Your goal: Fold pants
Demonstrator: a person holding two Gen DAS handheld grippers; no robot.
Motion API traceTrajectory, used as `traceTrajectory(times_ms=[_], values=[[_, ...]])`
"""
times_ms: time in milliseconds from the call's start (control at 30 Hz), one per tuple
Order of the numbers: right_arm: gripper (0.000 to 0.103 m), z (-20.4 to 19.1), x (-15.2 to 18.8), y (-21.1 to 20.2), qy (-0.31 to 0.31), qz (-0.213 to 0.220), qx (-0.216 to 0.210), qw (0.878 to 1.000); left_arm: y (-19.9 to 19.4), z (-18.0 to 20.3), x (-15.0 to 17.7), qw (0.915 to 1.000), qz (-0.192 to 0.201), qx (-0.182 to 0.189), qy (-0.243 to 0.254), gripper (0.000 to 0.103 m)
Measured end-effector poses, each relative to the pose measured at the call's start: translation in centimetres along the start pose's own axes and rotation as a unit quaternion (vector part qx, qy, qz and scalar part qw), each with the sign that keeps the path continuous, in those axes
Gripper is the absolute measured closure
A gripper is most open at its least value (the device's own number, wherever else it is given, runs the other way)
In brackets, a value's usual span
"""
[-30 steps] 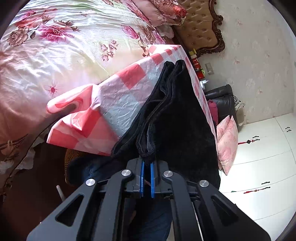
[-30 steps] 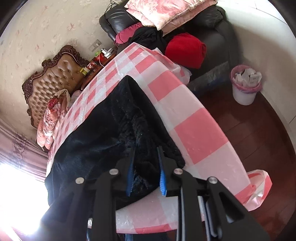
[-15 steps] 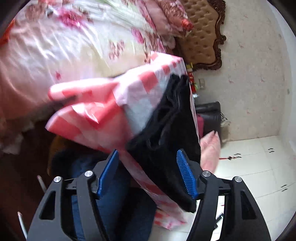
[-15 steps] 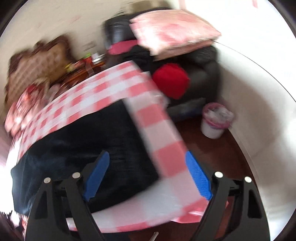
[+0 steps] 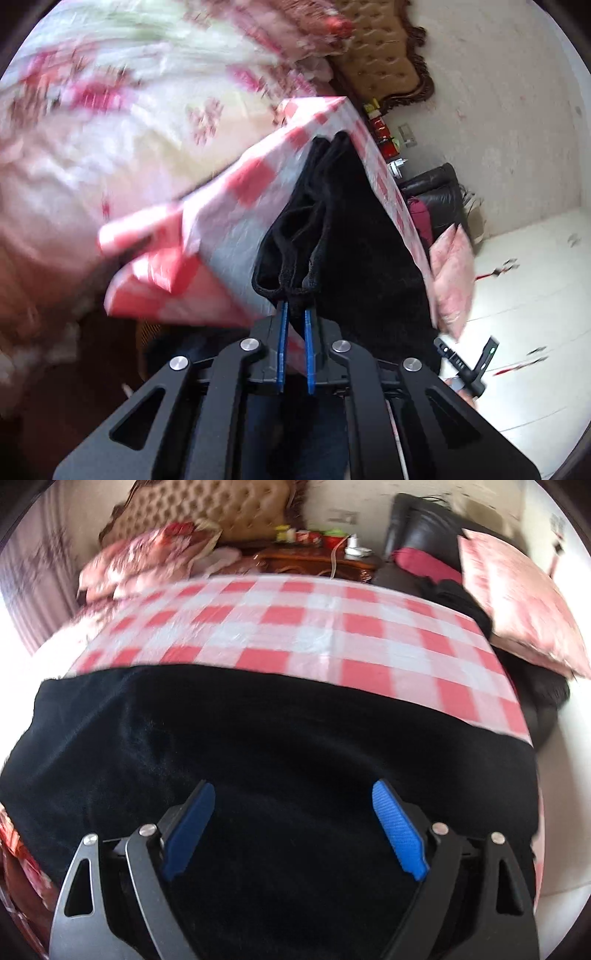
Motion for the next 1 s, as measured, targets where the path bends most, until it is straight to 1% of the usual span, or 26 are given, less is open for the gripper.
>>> traceTrajectory(times_ms=[33, 67, 100, 133, 167, 200, 233, 267, 300, 333, 367, 400, 433, 467, 500, 533, 567, 667, 700, 767, 800, 833, 867, 900, 933, 1000], values=[[0.015, -1.2, 0.2, 0.3, -0.014, -0.005, 0.009, 1.000, 0.0, 0.3, -0.4, 0.9996, 0.001, -0.021, 0.021, 0.097], [0.015, -2.3, 0.5, 1.0, -0.035, -0.017, 0.019, 0.999, 0.0, 0.0, -0.6, 0.9992, -0.003, -0.030, 0.024, 0.097], [0.015, -3.3, 0.7, 1.8, -0.051, -0.027, 0.027, 0.998, 0.1, -0.5, -0.6, 0.9991, -0.013, -0.034, 0.019, 0.096], [0.013, -3.8, 1.0, 1.9, -0.059, -0.023, 0.036, 0.997, 0.1, -1.7, -0.4, 0.9993, -0.025, -0.027, -0.007, 0.093], [0.008, -4.0, 1.1, 1.7, -0.058, -0.014, 0.042, 0.997, -0.2, -2.2, -0.4, 0.9992, -0.026, -0.024, -0.017, 0.091], [0.008, -4.0, 1.2, 1.9, -0.061, -0.016, 0.041, 0.997, -0.7, -2.4, -0.3, 0.9991, -0.024, -0.032, -0.014, 0.087], [0.008, -3.8, 1.1, 2.1, -0.056, -0.021, 0.034, 0.998, -1.6, -2.1, -0.4, 0.9987, -0.013, -0.048, 0.006, 0.077], [0.007, -3.4, 1.1, 2.3, -0.047, -0.028, 0.026, 0.998, -2.6, -1.6, -1.1, 0.9974, 0.006, -0.066, 0.029, 0.070], [0.003, -3.2, 1.0, 2.6, -0.041, -0.030, 0.024, 0.998, -3.1, -0.9, -2.0, 0.9961, 0.024, -0.070, 0.048, 0.062], [0.002, -3.2, 1.0, 2.9, -0.038, -0.030, 0.024, 0.999, -3.3, 0.2, -3.3, 0.9943, 0.038, -0.064, 0.076, 0.061], [0.002, -3.1, 1.1, 3.0, -0.032, -0.028, 0.020, 0.999, -2.9, 1.3, -4.6, 0.9919, 0.044, -0.052, 0.107, 0.059], [0.002, -3.0, 1.2, 3.1, -0.025, -0.026, 0.015, 0.999, -2.0, 2.5, -6.0, 0.9884, 0.041, -0.041, 0.141, 0.058], [0.002, -2.9, 1.3, 3.1, -0.021, -0.023, 0.012, 0.999, -0.7, 3.4, -7.6, 0.9851, 0.035, -0.043, 0.163, 0.057], [0.002, -3.0, 1.3, 3.2, -0.020, -0.020, 0.012, 1.000, 0.6, 4.1, -8.9, 0.9835, 0.026, -0.048, 0.173, 0.058], [0.002, -3.1, 1.3, 3.1, -0.019, -0.018, 0.014, 1.000, 2.8, 5.0, -10.6, 0.9813, 0.006, -0.041, 0.188, 0.057], [0.002, -3.1, 1.4, 3.1, -0.018, -0.016, 0.015, 1.000, 4.0, 5.4, -11.4, 0.9793, -0.008, -0.028, 0.200, 0.051], [0.002, -3.1, 1.4, 3.1, -0.017, -0.014, 0.014, 1.000, 6.0, 5.8, -12.6, 0.9752, -0.026, -0.018, 0.219, 0.049], [0.002, -3.0, 1.5, 3.2, -0.012, -0.009, 0.011, 1.000, 11.6, 5.3, -15.7, 0.9641, -0.062, -0.076, 0.247, 0.049], [0.002, -3.0, 1.6, 3.1, -0.011, -0.008, 0.011, 1.000, 13.2, 4.9, -16.4, 0.9625, -0.071, -0.088, 0.247, 0.049], [0.002, -3.0, 1.6, 3.1, -0.010, -0.007, 0.012, 1.000, 15.4, 4.2, -16.9, 0.9599, -0.092, -0.098, 0.246, 0.050], [0.002, -2.9, 1.6, 3.1, -0.011, -0.005, 0.011, 1.000, 16.0, 4.0, -17.2, 0.9582, -0.095, -0.107, 0.248, 0.078], [0.002, -2.9, 1.6, 3.1, -0.012, -0.005, 0.010, 1.000, 16.2, 4.2, -17.1, 0.9566, -0.098, -0.105, 0.253, 0.096], [0.001, -2.9, 1.6, 3.1, -0.012, -0.004, 0.010, 1.000, 16.0, 4.6, -16.8, 0.9531, -0.094, -0.107, 0.267, 0.097], [0.001, -2.9, 1.7, 3.1, -0.011, -0.002, 0.009, 1.000, 15.5, 5.3, -16.5, 0.9474, -0.086, -0.117, 0.285, 0.101], [0.001, -2.8, 1.7, 3.1, -0.010, -0.001, 0.007, 1.000, 15.6, 5.8, -16.3, 0.9459, -0.082, -0.121, 0.290, 0.101], [0.001, -2.8, 1.7, 3.1, -0.010, -0.001, 0.006, 1.000, 15.1, 5.4, -16.7, 0.9530, -0.071, -0.124, 0.267, 0.100]])
Point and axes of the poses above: each gripper's, at about its wrist camera, not at the fingertips, and y roughly the way its jaws point, z to its right, x to its underside, the point moved 2 cm from there along y, roughly the way its jaws point, and after that the axes turned 12 degrees about x, right-handed, at the moved point
